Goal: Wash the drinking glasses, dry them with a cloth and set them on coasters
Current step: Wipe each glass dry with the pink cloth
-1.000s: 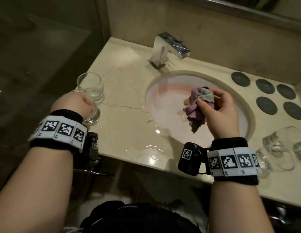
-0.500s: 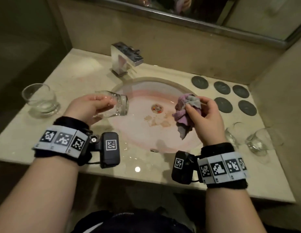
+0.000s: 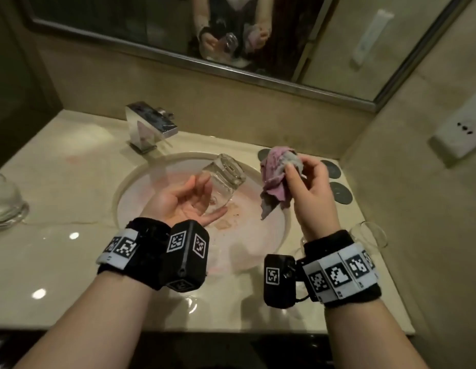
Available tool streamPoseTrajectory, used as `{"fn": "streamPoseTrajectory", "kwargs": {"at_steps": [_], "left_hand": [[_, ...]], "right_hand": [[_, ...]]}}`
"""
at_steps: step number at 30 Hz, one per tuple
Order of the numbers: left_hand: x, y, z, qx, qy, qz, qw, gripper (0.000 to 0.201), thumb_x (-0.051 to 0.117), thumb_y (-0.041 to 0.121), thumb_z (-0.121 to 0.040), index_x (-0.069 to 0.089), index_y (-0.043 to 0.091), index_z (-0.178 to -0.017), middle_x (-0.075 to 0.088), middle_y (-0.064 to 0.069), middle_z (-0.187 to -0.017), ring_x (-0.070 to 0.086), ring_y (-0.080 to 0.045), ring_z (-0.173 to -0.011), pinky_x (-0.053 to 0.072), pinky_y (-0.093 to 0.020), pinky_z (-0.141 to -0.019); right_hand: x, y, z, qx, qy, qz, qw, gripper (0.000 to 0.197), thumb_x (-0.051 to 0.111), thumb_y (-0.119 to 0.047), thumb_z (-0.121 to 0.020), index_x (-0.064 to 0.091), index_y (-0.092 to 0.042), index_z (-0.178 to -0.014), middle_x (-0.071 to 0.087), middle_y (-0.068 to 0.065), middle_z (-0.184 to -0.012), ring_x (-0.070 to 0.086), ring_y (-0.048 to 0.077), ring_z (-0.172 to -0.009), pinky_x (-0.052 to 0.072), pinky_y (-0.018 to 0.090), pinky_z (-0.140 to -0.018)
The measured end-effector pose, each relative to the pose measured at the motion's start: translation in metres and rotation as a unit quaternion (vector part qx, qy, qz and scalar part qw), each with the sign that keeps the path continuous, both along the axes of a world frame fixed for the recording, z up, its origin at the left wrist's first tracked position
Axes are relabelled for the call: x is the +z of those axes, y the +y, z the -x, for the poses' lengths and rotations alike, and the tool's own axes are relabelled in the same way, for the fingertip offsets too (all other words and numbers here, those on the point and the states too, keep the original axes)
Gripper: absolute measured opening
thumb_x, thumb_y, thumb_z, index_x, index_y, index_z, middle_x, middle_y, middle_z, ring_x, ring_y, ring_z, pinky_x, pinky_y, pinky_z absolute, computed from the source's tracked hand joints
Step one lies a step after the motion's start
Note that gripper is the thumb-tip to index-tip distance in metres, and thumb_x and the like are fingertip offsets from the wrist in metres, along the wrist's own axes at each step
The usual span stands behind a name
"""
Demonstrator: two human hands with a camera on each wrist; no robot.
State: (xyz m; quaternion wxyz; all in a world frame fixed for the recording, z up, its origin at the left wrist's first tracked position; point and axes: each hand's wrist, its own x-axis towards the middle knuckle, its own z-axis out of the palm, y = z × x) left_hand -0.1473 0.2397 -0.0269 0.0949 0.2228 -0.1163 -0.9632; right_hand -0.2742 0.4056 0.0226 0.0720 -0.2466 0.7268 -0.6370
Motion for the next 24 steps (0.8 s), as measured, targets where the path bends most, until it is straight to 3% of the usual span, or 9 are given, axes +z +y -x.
{"fn": "streamPoseTrajectory", "kwargs": {"at_steps": [3, 7, 10, 12, 14, 17, 19, 21, 24], "left_hand": [[0.008, 0.002, 0.004, -0.032, 0.008, 0.024, 0.999, 0.021, 0.055, 0.019, -0.080, 0.073, 0.008, -0.077, 0.071, 0.002, -0.071, 0.069, -0.012, -0.069, 0.046, -0.055, -0.092], [0.022, 0.003, 0.008, -0.057, 0.012, 0.056, 0.997, 0.020, 0.056, 0.019, -0.076, 0.073, 0.009, -0.075, 0.071, 0.002, -0.068, 0.069, -0.010, -0.064, 0.046, -0.059, -0.082], [0.033, -0.004, 0.006, -0.056, 0.022, 0.089, 0.994, 0.016, 0.055, 0.017, -0.076, 0.069, 0.011, -0.082, 0.071, 0.002, -0.069, 0.069, -0.010, -0.063, 0.047, -0.056, -0.084], [0.042, -0.007, 0.005, -0.045, 0.023, 0.162, 0.985, 0.014, 0.052, 0.015, -0.082, 0.062, 0.013, -0.091, 0.071, 0.002, -0.069, 0.069, -0.008, -0.062, 0.051, -0.048, -0.085], [0.050, -0.008, 0.006, -0.026, 0.029, 0.254, 0.966, 0.011, 0.047, 0.011, -0.090, 0.057, 0.011, -0.094, 0.071, 0.002, -0.069, 0.068, -0.008, -0.062, 0.056, -0.036, -0.072], [0.059, -0.011, 0.006, -0.006, 0.055, 0.378, 0.924, 0.013, 0.045, 0.000, -0.089, 0.058, 0.005, -0.086, 0.072, -0.001, -0.069, 0.069, -0.009, -0.063, 0.056, -0.021, -0.061], [0.062, -0.013, 0.002, 0.009, 0.075, 0.468, 0.881, 0.015, 0.048, -0.006, -0.087, 0.058, 0.004, -0.083, 0.072, -0.001, -0.069, 0.069, -0.009, -0.069, 0.055, -0.019, -0.069], [0.065, -0.014, -0.004, 0.014, 0.093, 0.550, 0.830, 0.019, 0.050, -0.009, -0.085, 0.059, 0.007, -0.081, 0.073, 0.002, -0.072, 0.070, -0.009, -0.076, 0.054, -0.020, -0.076], [0.069, -0.023, -0.011, 0.005, 0.105, 0.621, 0.777, 0.018, 0.054, -0.006, -0.085, 0.060, 0.011, -0.081, 0.073, 0.004, -0.077, 0.070, -0.010, -0.082, 0.053, -0.020, -0.077]], "right_hand": [[0.010, -0.023, -0.004, 0.086, 0.080, -0.044, 0.992, 0.022, 0.056, -0.024, -0.092, 0.046, -0.026, -0.111, 0.056, -0.002, -0.115, 0.057, 0.012, -0.106, 0.049, 0.030, -0.090], [0.004, -0.041, -0.012, 0.158, 0.284, -0.115, 0.939, 0.041, 0.048, -0.043, -0.087, 0.043, -0.033, -0.126, 0.045, 0.002, -0.133, 0.042, 0.015, -0.125, 0.033, 0.034, -0.108], [0.006, -0.046, -0.007, 0.187, 0.324, -0.095, 0.922, 0.049, 0.046, -0.044, -0.087, 0.037, -0.030, -0.134, 0.037, 0.006, -0.143, 0.031, 0.012, -0.135, 0.024, 0.024, -0.113], [0.013, -0.052, -0.007, 0.181, 0.283, -0.101, 0.937, 0.052, 0.045, -0.049, -0.085, 0.034, -0.037, -0.134, 0.039, 0.003, -0.141, 0.038, 0.009, -0.130, 0.033, 0.021, -0.107], [0.020, -0.062, -0.013, 0.148, 0.185, -0.105, 0.966, 0.050, 0.044, -0.059, -0.079, 0.036, -0.047, -0.127, 0.047, -0.003, -0.131, 0.051, 0.008, -0.114, 0.046, 0.029, -0.095], [0.030, -0.079, -0.015, 0.062, 0.099, -0.119, 0.986, 0.048, 0.041, -0.067, -0.079, 0.048, -0.033, -0.112, 0.063, -0.003, -0.106, 0.064, 0.016, -0.096, 0.052, 0.044, -0.088], [0.037, -0.087, -0.014, 0.039, 0.028, -0.149, 0.988, 0.054, 0.034, -0.071, -0.081, 0.054, -0.024, -0.098, 0.066, 0.001, -0.092, 0.065, 0.022, -0.087, 0.051, 0.049, -0.088], [0.045, -0.087, -0.016, 0.066, -0.080, -0.152, 0.983, 0.066, 0.022, -0.076, -0.082, 0.058, -0.020, -0.085, 0.069, 0.013, -0.095, 0.066, 0.033, -0.088, 0.051, 0.050, -0.089], [0.054, -0.077, -0.024, 0.134, -0.260, -0.130, 0.948, 0.087, 0.005, -0.075, -0.085, 0.063, -0.013, -0.107, 0.070, 0.010, -0.106, 0.069, 0.027, -0.091, 0.055, 0.037, -0.076]]}}
